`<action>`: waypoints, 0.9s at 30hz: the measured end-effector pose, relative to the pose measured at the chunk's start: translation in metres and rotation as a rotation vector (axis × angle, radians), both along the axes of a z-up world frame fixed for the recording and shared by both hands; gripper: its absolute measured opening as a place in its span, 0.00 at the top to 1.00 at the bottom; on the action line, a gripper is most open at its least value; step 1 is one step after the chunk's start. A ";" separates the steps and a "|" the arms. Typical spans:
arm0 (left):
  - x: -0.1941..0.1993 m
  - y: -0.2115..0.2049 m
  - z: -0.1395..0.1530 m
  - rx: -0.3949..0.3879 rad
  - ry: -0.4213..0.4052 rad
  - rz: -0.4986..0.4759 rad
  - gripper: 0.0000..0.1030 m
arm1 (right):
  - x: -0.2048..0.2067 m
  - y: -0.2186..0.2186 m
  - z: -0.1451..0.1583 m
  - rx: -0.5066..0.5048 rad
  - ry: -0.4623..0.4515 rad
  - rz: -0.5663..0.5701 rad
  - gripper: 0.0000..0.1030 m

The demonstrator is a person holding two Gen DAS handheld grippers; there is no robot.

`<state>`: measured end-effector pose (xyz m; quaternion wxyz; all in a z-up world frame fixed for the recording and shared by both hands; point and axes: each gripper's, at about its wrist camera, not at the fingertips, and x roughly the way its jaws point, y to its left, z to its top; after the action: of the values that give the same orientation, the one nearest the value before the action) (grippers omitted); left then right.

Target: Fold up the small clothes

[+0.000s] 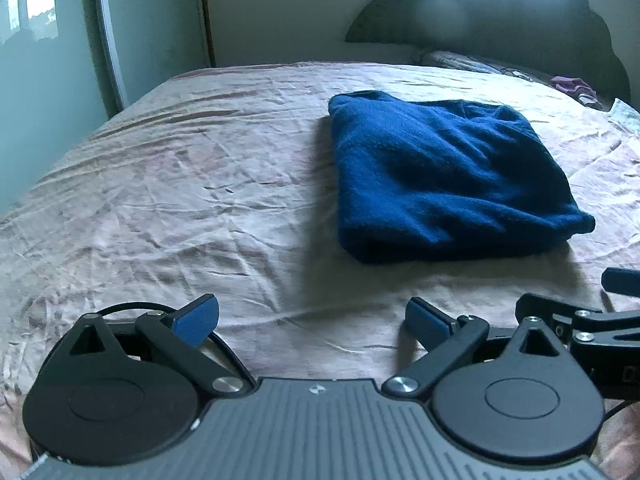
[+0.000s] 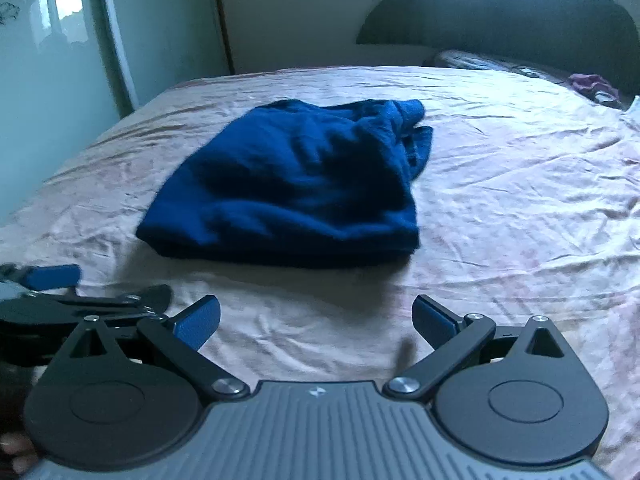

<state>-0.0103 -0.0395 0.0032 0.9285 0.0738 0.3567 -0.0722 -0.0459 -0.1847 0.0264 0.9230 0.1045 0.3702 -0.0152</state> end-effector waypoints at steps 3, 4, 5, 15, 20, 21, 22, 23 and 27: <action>-0.001 0.001 0.002 0.008 -0.012 0.013 0.02 | -0.002 -0.002 0.001 0.020 -0.003 0.004 0.00; -0.001 0.002 0.003 0.004 -0.011 0.015 0.02 | -0.002 -0.001 0.003 0.011 -0.008 0.006 0.00; -0.001 0.003 0.004 -0.002 -0.008 0.016 0.02 | -0.003 0.000 0.005 0.002 -0.015 0.007 0.00; -0.007 0.007 0.014 -0.027 -0.001 0.013 0.02 | -0.007 0.004 0.011 -0.003 -0.012 0.019 0.00; -0.007 0.009 0.012 -0.028 0.009 0.025 0.02 | -0.007 0.004 0.011 -0.011 -0.013 0.015 0.00; -0.007 0.009 0.012 -0.029 0.010 0.025 0.02 | -0.007 0.003 0.011 -0.011 -0.011 0.014 0.00; -0.007 0.009 0.012 -0.029 0.010 0.025 0.02 | -0.008 0.003 0.011 -0.010 -0.010 0.014 0.00; -0.007 0.009 0.012 -0.028 0.008 0.025 0.02 | -0.008 0.003 0.011 -0.011 -0.010 0.016 0.00; -0.008 0.009 0.012 -0.022 0.008 0.019 0.02 | -0.007 0.004 0.011 -0.014 -0.010 0.020 0.00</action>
<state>-0.0181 -0.0309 0.0152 0.9285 0.0596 0.3604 -0.0676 -0.0531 -0.1808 0.0371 0.9256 0.0943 0.3664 -0.0080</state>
